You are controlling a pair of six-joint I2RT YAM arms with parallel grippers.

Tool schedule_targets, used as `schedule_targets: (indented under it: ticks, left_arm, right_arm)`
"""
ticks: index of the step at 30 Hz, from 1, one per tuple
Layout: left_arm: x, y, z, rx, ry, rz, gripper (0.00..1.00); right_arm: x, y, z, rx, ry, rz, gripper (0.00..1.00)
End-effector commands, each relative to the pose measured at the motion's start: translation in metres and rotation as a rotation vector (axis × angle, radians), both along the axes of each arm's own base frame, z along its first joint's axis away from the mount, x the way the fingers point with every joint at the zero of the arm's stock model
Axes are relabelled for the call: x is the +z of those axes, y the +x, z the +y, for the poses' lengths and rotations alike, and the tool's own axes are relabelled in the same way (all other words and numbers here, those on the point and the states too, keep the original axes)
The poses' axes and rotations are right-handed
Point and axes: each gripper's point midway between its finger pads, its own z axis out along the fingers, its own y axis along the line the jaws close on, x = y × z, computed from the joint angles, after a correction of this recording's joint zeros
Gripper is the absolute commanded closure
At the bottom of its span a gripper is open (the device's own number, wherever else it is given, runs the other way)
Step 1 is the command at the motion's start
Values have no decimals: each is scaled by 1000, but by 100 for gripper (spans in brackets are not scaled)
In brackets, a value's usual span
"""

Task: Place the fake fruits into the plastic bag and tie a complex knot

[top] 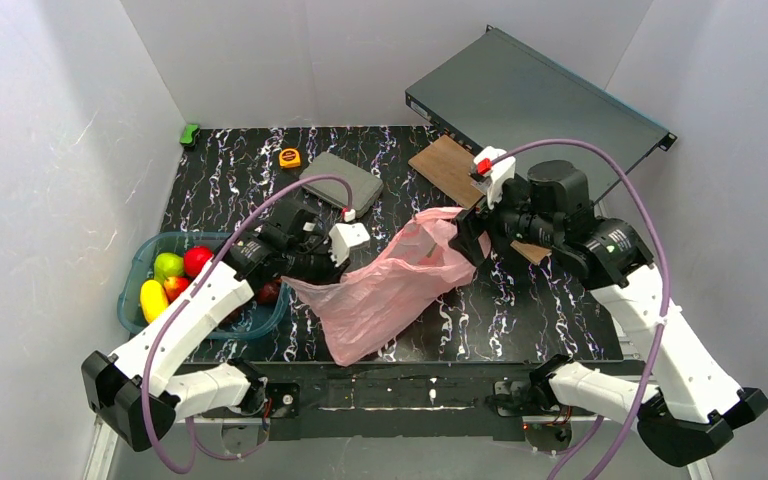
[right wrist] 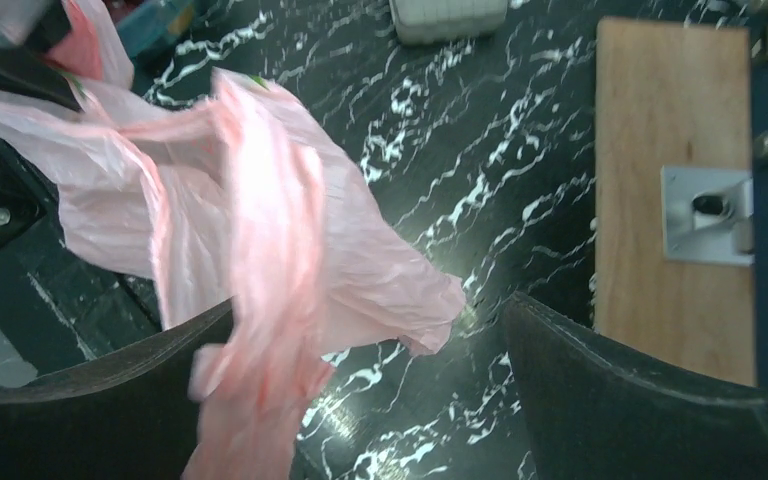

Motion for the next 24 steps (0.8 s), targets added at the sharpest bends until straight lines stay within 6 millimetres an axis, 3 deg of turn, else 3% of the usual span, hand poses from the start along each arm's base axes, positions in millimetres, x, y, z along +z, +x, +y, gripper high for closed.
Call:
schedule_targets:
  ticks: [1,8,15,18,20,24]
  left_arm:
    - [13,-4,-1,-43,2,-42,91]
    - [27,2,0,-57,11,-119,99]
    - [34,2,-5,-100,34,-168,99]
    - [38,2,-8,-104,25,-172,99]
    - [41,2,-7,-105,25,-181,99]
    - [44,-5,-3,-163,9,-230,100]
  right_arm:
    - [51,2,9,91,59,-194,2]
    - [71,8,9,147,-16,-350,2]
    - [77,-14,47,377,-96,-499,2]
    - [54,-24,65,464,-172,-491,2]
    - [26,-24,72,502,-257,-448,2]
    - [-15,14,60,385,-455,-446,4]
